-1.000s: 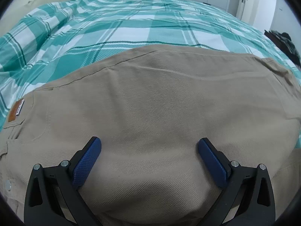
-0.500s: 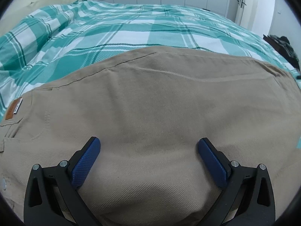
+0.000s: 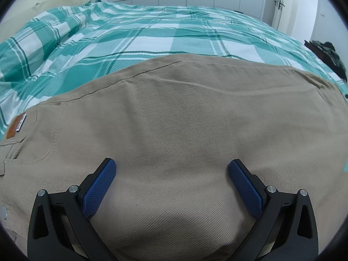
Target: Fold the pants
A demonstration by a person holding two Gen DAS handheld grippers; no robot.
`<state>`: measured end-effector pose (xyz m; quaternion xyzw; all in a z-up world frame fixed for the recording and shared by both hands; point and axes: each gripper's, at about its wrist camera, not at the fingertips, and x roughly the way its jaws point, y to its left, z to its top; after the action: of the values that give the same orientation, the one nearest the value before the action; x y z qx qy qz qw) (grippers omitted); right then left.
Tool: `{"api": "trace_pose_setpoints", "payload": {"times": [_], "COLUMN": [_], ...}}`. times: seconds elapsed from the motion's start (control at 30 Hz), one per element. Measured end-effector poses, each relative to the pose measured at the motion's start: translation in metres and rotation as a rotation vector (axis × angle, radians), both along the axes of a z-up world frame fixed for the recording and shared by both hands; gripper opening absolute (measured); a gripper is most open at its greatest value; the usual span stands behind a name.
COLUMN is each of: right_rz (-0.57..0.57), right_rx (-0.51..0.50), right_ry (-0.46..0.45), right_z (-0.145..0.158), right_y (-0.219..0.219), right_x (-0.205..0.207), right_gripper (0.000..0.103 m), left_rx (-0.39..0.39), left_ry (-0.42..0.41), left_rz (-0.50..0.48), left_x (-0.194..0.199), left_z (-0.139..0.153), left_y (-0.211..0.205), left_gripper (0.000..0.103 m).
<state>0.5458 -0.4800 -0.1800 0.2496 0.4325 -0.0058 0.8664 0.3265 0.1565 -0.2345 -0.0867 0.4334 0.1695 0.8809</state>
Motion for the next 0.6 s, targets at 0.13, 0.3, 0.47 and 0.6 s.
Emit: {"api": "trace_pose_setpoints", "payload": {"times": [0.13, 0.3, 0.47, 0.6], "right_rz": [0.060, 0.522, 0.968, 0.910], "right_rx": [-0.179, -0.349, -0.329, -0.389], "right_ry": [0.016, -0.181, -0.304, -0.219], "right_z": [0.011, 0.073, 0.124, 0.108], "right_y": [0.039, 0.151, 0.222, 0.177], "right_x": [0.015, -0.045, -0.211, -0.281], "right_gripper": [0.007, 0.006, 0.006, 0.008], "left_rx": [0.002, 0.003, 0.008, 0.019], "left_ry": [0.001, 0.003, 0.012, 0.034], "left_rz": [0.001, 0.001, 0.002, 0.003], "left_x": [0.000, 0.000, 0.001, 0.004], "left_z": [0.000, 0.000, -0.001, 0.001], "left_y": [0.001, 0.001, 0.001, 0.000], "left_gripper": [0.102, 0.102, 0.102, 0.102]}}
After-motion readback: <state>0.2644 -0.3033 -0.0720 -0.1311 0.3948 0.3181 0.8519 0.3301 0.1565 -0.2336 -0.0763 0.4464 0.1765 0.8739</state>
